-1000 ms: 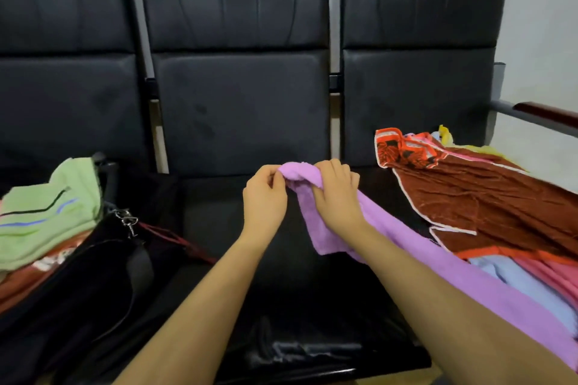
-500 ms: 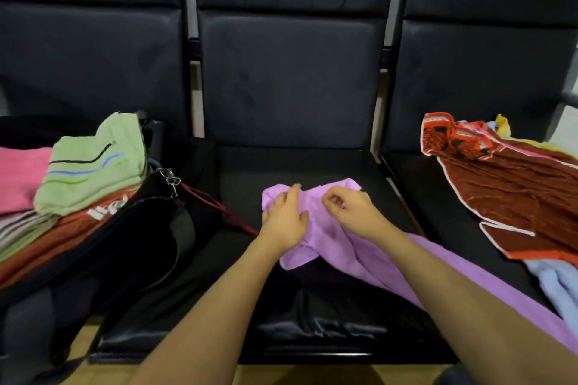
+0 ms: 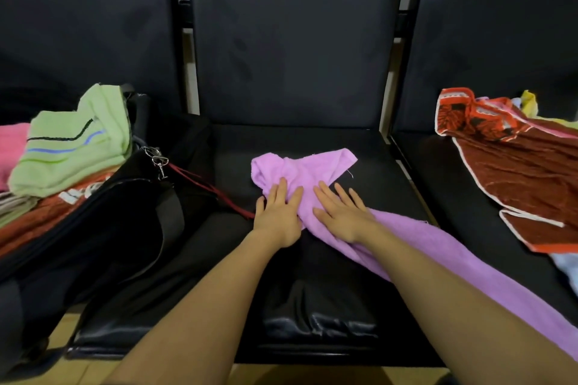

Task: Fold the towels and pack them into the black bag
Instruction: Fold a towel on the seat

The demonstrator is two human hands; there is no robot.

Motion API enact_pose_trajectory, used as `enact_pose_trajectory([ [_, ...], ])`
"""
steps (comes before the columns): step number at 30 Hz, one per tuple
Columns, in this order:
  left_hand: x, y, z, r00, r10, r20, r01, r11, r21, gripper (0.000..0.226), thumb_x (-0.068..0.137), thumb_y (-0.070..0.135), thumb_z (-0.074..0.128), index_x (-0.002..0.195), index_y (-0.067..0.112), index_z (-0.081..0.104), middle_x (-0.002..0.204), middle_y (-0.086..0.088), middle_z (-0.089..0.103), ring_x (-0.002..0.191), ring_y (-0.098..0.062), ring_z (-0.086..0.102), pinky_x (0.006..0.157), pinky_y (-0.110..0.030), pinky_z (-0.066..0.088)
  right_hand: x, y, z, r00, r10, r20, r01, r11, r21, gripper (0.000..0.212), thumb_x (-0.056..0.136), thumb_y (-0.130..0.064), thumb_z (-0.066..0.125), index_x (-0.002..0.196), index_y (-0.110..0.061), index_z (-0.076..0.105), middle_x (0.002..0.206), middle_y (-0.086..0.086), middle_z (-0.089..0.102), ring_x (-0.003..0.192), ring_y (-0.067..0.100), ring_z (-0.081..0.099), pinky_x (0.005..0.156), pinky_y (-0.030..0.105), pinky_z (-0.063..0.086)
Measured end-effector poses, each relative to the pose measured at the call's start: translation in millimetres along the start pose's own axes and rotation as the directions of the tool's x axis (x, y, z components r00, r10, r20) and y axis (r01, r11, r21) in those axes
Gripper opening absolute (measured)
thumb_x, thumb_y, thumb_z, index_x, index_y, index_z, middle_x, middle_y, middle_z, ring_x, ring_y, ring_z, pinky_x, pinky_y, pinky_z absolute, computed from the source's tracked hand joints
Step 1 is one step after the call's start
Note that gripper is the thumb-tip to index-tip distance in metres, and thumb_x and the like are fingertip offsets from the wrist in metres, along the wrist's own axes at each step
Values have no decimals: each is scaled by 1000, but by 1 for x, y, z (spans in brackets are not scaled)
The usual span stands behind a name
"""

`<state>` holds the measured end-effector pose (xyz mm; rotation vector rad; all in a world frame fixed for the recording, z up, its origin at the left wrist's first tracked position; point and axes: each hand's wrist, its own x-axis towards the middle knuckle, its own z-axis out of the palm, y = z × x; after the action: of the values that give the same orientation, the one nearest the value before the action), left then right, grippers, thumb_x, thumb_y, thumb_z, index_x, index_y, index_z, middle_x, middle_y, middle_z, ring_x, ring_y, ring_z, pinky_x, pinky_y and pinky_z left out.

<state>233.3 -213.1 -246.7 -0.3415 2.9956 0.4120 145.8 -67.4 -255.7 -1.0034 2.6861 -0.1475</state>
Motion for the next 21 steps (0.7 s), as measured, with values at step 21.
enact_pose_trajectory([
  [21,11,42,5,966,-47,-253,100,975,199,52,92,49,44,122,7,51,121,-14,52,112,-28,46,95,-36,30,16,-5,-23,927,199,-319,-136,968,209,16,88,-29,53,77,-19,46,80,-3,49,91,22,44,77,33,22],
])
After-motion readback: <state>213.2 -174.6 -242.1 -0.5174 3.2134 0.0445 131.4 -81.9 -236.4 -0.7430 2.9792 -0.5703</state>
